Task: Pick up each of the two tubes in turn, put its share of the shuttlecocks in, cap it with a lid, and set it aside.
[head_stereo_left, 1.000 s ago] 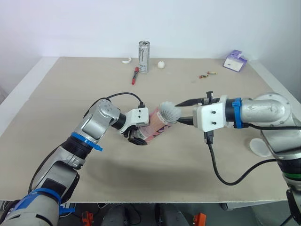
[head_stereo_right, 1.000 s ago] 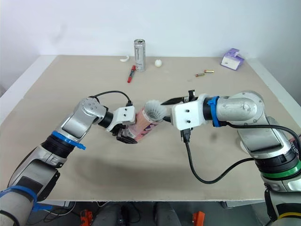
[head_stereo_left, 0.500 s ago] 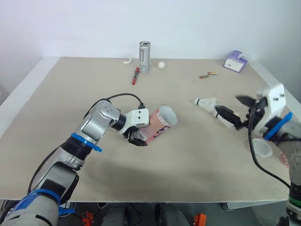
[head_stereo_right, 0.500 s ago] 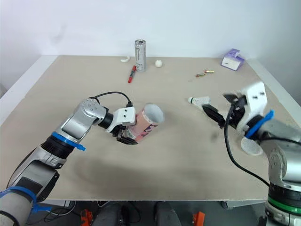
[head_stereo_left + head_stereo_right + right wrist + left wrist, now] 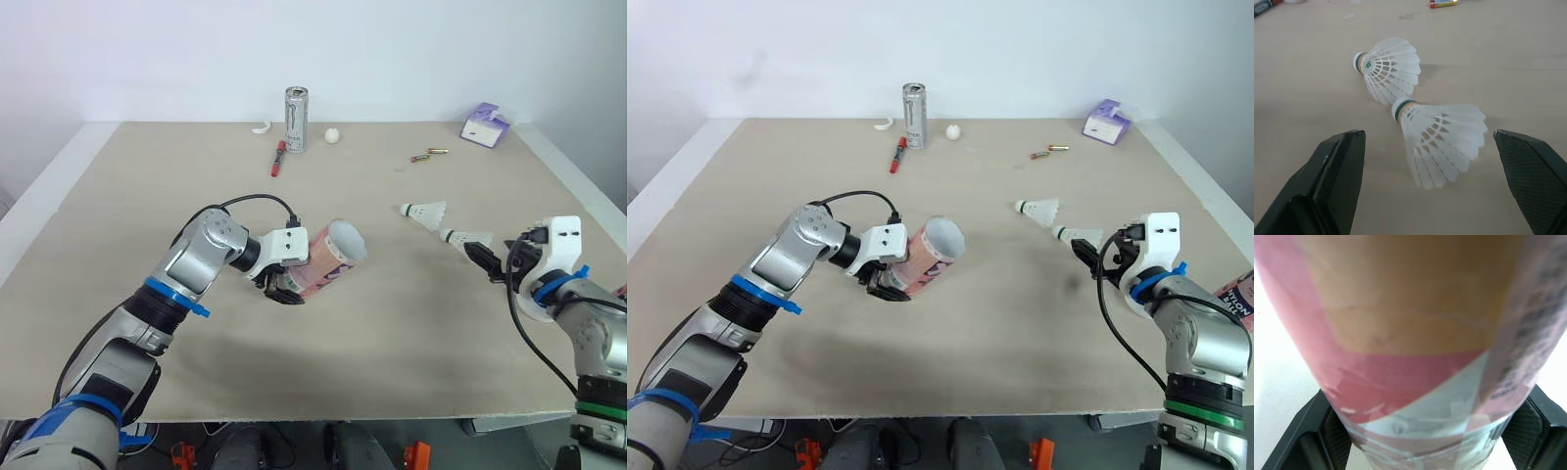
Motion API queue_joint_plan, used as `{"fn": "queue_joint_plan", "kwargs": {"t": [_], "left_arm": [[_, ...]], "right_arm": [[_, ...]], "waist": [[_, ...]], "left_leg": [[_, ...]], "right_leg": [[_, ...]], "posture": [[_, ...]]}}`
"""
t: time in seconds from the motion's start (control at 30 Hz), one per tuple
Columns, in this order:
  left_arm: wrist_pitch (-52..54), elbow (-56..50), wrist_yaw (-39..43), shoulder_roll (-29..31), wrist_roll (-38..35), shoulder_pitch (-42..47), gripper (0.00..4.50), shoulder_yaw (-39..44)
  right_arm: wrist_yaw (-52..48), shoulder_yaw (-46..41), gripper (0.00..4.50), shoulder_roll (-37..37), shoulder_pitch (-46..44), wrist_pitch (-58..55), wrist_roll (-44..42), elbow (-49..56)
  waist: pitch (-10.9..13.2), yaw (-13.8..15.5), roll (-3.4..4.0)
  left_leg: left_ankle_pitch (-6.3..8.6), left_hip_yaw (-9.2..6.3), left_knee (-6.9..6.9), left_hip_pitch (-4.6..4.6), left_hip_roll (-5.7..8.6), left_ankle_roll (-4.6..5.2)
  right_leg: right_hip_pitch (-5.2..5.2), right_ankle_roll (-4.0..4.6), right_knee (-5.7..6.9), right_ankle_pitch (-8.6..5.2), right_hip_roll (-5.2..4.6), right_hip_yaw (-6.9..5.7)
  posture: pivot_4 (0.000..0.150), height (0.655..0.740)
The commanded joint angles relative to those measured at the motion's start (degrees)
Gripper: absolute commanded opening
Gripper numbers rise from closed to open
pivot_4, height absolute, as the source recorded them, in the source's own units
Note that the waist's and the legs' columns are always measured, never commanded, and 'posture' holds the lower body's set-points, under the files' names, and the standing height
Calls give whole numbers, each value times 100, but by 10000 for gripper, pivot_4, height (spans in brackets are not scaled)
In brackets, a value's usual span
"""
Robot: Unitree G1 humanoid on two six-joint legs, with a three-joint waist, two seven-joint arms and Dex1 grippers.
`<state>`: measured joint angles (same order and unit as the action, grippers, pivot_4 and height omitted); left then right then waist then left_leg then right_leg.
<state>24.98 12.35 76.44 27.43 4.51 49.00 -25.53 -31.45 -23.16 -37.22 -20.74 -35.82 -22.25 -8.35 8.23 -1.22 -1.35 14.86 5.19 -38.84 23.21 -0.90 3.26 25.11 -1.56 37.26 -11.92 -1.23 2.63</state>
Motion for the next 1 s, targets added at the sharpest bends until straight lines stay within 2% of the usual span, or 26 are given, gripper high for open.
{"fn": "queue_joint_plan", "kwargs": {"t": [0.03, 0.57, 0.6, 0.63, 0.7, 0.77, 0.93, 1.0], "left_arm": [[48, -106, 32, 37, 24, -110, 37106, -157], [131, -175, 23, 64, 13, -137, 37106, -166], [135, -175, 25, 64, 11, -139, 37106, -166], [137, -176, 26, 64, 12, -141, 37106, -169], [144, -177, 19, 63, 14, -149, 37106, -171], [154, -179, 15, 59, 8, -155, 37106, -169], [140, -156, 0, 53, 17, -165, 37106, -184], [138, -150, -5, 49, 16, -168, 37106, -191]], "right_arm": [[-108, 100, 44790, -67, -233, 250, 46, -299], [-105, 531, 44790, 101, -930, 521, 129, -1455], [-75, 516, 40950, 124, -957, 547, 136, -1495], [-48, 507, 39937, 143, -981, 566, 147, -1534], [-41, 519, 33127, 168, -982, 588, 167, -1566], [-48, 525, 24911, 182, -960, 615, 190, -1567], [-17, 460, 900, 182, -923, 581, 159, -1516], [-18, 452, 314, 170, -895, 567, 150, -1468]], "waist": [[0, 1, 0], [0, -3, 0], [0, -3, 0], [0, -3, 1], [0, -3, 1], [0, -3, 1], [0, -3, 1], [0, -3, 1]], "left_leg": [[0, 0, 0, 0, 0, 0], [1, 0, 0, 0, 0, 1], [1, 0, 0, 0, 0, 1], [1, 0, 0, 0, 0, 1], [1, -1, 1, 0, 0, 1], [1, 0, 1, 0, 0, 1], [1, 0, 1, 0, 0, 1], [0, 0, 1, -1, 0, 1]], "right_leg": [[0, 0, 0, 0, 0, 0], [0, 0, 0, -1, 0, 1], [1, 0, 0, -1, 0, 1], [1, 0, 0, -1, 1, 1], [1, 0, 0, -1, 0, 0], [1, 0, 0, -1, 0, 1], [0, 0, 0, -1, -1, 1], [0, 0, 0, 0, -1, 1]], "posture": [[1500, 7400], [1500, 7400], [1500, 7400], [1500, 7400], [1500, 7400], [1500, 7400], [1500, 7400], [1500, 7400]]}}
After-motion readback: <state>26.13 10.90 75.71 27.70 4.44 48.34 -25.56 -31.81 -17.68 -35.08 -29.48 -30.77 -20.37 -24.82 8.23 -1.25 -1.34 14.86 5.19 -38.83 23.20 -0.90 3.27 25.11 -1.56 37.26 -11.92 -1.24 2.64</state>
